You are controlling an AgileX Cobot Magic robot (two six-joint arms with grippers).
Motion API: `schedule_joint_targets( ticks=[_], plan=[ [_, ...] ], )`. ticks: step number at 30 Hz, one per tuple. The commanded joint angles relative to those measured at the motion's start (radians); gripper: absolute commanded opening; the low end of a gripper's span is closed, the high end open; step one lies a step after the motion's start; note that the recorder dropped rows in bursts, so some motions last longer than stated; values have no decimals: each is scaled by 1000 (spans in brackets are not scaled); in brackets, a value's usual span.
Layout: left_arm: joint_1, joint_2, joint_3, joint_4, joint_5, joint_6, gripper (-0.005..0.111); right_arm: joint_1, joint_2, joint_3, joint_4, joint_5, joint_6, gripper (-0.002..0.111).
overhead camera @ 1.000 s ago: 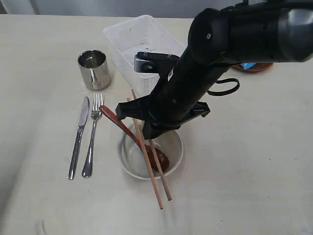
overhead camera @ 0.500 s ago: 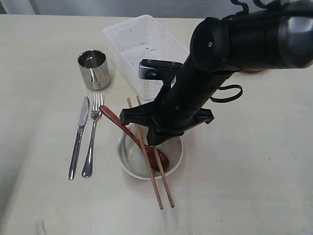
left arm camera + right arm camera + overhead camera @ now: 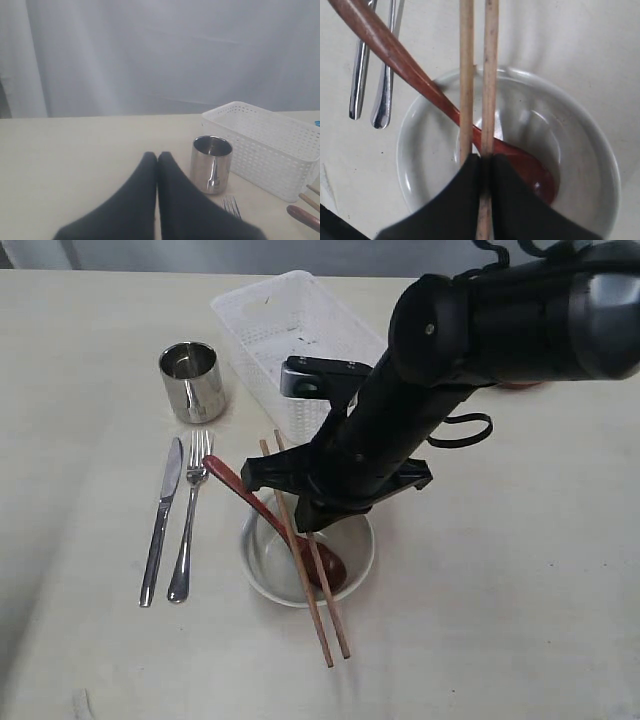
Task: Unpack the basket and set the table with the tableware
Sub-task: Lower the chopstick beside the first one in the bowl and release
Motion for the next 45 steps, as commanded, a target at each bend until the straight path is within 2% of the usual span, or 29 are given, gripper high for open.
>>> schedule_joint_targets(
  ticks=[1, 4, 6, 25, 33, 45],
  plan=[
    [-2, -4, 3, -3, -7, 1, 0, -1, 0, 4, 4, 1, -14, 15],
    [-2, -4, 3, -3, -7, 1, 0, -1, 0, 4, 4, 1, -14, 31],
    [-2, -4, 3, -3, -7, 1, 0, -1, 0, 4, 4, 1, -14, 36],
    [-2, -4, 3, -3, -7, 1, 0, 24, 0, 4, 33, 61, -30, 35],
    [-2, -4, 3, -3, -7, 1, 0, 67, 0, 4, -65, 13, 37, 35],
    [-2, -4, 3, -3, -7, 1, 0, 69, -6, 2, -62, 22, 34, 35]
  ],
)
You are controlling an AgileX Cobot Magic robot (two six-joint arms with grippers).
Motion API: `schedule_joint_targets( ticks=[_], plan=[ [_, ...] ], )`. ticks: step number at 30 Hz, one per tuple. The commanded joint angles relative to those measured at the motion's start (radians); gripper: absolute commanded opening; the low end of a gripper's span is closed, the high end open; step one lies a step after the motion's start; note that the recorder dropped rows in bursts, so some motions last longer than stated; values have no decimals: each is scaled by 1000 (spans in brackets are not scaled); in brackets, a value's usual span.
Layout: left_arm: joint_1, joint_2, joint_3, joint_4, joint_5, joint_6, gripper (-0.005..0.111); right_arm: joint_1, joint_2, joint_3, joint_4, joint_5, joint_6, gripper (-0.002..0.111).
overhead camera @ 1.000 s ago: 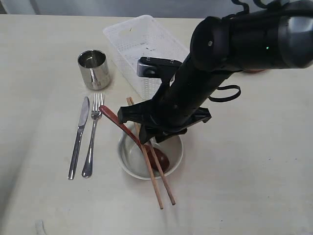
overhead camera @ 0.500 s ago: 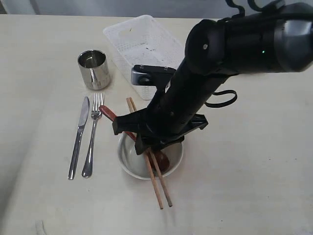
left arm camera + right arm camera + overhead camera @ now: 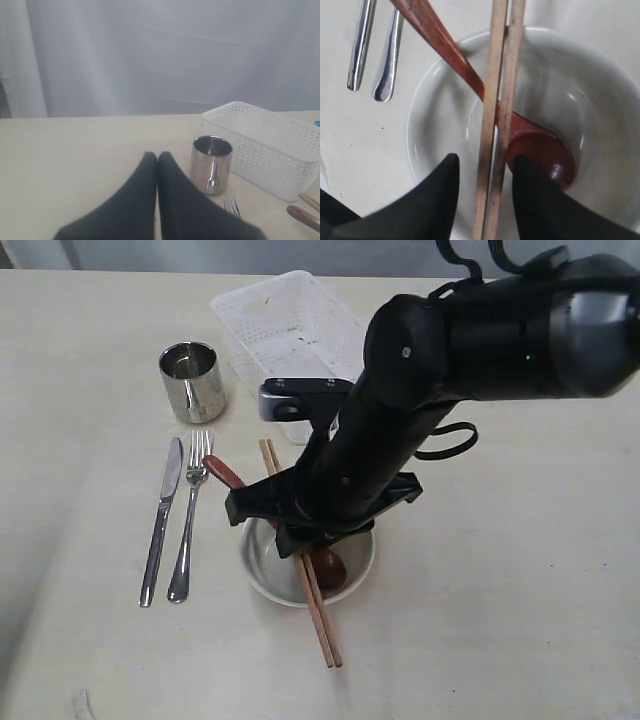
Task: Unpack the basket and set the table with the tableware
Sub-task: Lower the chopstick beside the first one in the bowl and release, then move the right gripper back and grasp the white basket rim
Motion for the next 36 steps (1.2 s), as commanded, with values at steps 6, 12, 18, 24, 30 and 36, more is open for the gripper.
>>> schedule_joint_targets(
  ticks=[6, 12, 18, 24, 30, 36],
  plan=[
    [-2, -4, 3, -3, -7, 1, 0, -28, -88, -1, -47, 23, -1, 35],
    [-2, -4, 3, -3, -7, 1, 0, -133, -216, -1, -111, 45, -1, 35],
    [-2, -4, 3, -3, -7, 1, 0, -347, -240, -1, -284, 40, -1, 35],
    [-2, -4, 3, -3, -7, 1, 0, -457, -186, -24, -269, -158, -6, 35],
    [-2, -4, 3, -3, -7, 1, 0, -457, -15, -297, -269, -58, -88, 35],
    [-2, -4, 3, -3, -7, 1, 0, -455, 183, -577, -269, 107, -157, 45]
  ],
)
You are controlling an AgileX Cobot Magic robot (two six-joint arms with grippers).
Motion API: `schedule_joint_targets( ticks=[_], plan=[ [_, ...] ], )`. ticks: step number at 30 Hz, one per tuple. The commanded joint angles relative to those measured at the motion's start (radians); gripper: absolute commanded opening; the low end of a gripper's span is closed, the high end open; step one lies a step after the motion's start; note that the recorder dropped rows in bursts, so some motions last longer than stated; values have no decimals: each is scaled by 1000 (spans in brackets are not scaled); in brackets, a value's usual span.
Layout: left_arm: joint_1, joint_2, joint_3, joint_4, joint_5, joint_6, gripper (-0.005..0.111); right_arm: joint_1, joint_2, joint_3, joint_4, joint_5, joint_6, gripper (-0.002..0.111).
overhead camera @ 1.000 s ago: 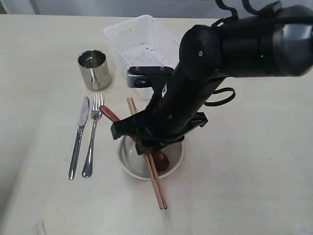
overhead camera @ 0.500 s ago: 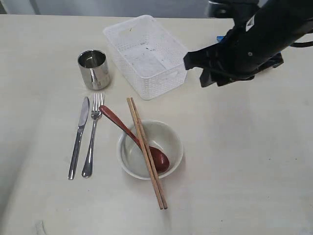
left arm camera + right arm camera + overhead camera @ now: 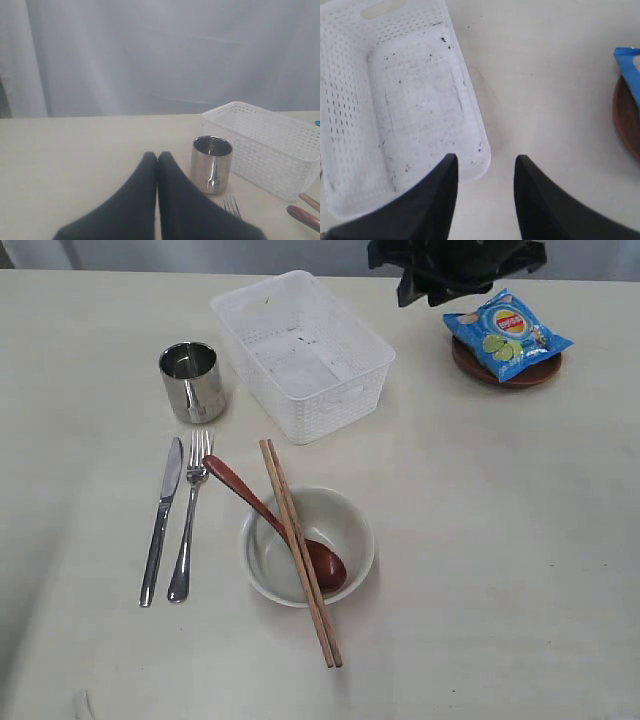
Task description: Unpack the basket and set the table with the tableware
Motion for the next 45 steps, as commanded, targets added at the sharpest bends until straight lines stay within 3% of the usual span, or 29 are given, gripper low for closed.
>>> schedule_joint_targets(
  ticks=[1, 4, 14, 17, 21, 27, 32, 38, 45],
  plan=[
    [-2, -4, 3, -3, -7, 1, 0, -4, 151, -200, -4, 138, -66, 50],
    [-2, -4, 3, -3, -7, 1, 0, -4, 245, -308, -4, 185, -75, 60],
    [-2, -4, 3, -3, -7, 1, 0, -4, 465, -522, 40, 302, -112, 60],
    [-2, -4, 3, -3, -7, 1, 0, -4, 497, -532, 45, 302, -112, 45],
    [-2, -4, 3, -3, -7, 1, 0, -4, 517, -532, 45, 286, -135, 2],
    [-2, -4, 3, -3, -7, 1, 0, -4, 484, -532, 20, 189, -123, 0],
    [-2, -4, 3, -3, -7, 1, 0, -8, 405, -532, -147, 188, -107, 0],
    [-2, -4, 3, -3, -7, 1, 0, -121, 285, -532, -212, 217, -77, -1],
    [-2, -4, 3, -3, -7, 1, 0, -366, 254, -532, -185, 318, -82, -1]
  ],
)
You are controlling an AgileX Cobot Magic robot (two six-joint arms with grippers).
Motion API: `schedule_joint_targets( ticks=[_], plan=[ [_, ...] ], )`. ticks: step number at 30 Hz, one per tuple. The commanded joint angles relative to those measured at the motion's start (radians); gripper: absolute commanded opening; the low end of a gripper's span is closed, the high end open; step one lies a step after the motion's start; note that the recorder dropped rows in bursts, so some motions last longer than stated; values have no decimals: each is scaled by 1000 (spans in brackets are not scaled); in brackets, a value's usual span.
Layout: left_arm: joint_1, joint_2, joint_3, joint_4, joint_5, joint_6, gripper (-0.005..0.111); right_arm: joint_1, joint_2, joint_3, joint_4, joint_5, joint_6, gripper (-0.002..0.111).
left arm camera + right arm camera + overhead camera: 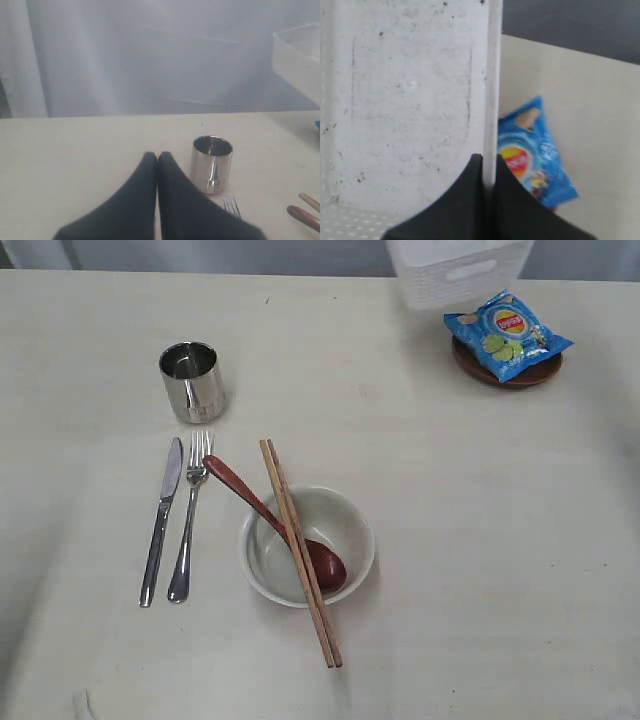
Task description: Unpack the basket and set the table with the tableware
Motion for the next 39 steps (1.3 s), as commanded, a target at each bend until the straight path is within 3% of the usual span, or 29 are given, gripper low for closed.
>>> schedule_joint_targets(
  ticks=[1, 8, 14, 27, 39],
  plan=[
    [-2, -4, 3, -3, -7, 1, 0, -167, -10, -3, 38, 63, 6, -1],
    [-2, -4, 3, -3, -7, 1, 0, -367, -10, 41, 62, 64, -11, -1],
    [-2, -4, 3, -3, -7, 1, 0, -457, -10, 189, 58, -3, -67, -1],
    [-2, -4, 3, -3, -7, 1, 0, -543, 20, 317, 110, -91, -253, -1],
    [-2, -4, 3, -3, -7, 1, 0, -547, 162, 322, 187, -119, -395, -1]
  ],
)
